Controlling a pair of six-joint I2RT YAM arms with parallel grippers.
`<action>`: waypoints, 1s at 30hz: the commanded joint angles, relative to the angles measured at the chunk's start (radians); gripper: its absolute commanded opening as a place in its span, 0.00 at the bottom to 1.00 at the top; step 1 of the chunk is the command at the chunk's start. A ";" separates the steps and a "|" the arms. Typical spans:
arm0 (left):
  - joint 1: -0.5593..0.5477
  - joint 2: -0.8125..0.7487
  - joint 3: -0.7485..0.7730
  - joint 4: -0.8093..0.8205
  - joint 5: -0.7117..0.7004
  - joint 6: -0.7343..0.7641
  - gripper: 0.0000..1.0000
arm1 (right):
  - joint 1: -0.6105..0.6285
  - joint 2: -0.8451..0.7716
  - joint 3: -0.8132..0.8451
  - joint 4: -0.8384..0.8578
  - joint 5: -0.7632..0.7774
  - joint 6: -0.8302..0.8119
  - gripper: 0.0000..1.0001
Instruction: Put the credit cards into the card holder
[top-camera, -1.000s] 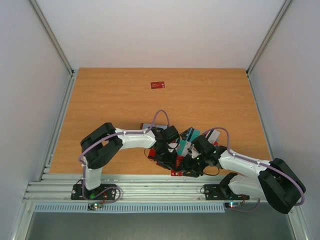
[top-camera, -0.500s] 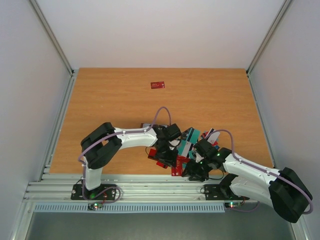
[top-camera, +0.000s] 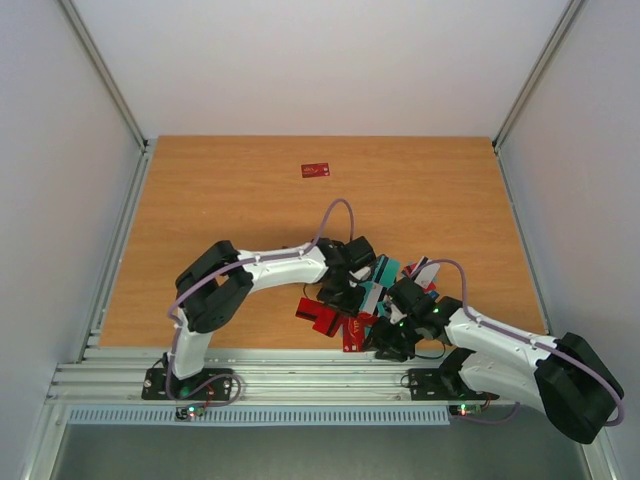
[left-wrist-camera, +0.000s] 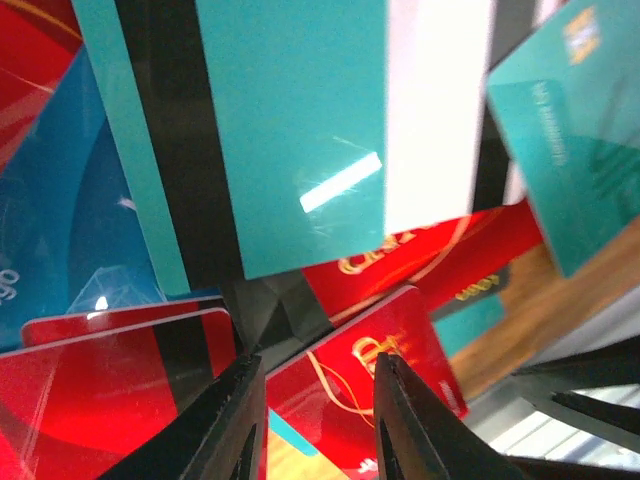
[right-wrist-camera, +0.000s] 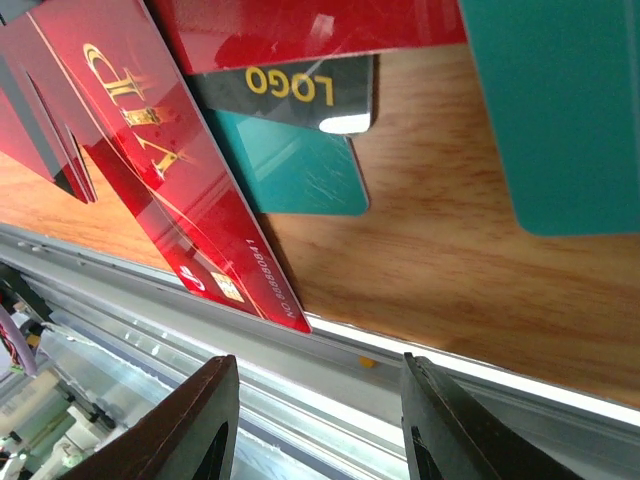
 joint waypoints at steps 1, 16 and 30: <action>0.001 0.059 0.003 -0.012 0.005 0.041 0.33 | 0.007 0.018 -0.017 0.046 0.003 0.018 0.46; -0.009 0.042 -0.089 0.052 0.071 0.024 0.32 | 0.006 0.118 -0.065 0.255 -0.043 0.055 0.46; -0.009 0.042 -0.109 0.073 0.088 0.013 0.32 | 0.006 0.146 -0.051 0.275 -0.036 0.055 0.17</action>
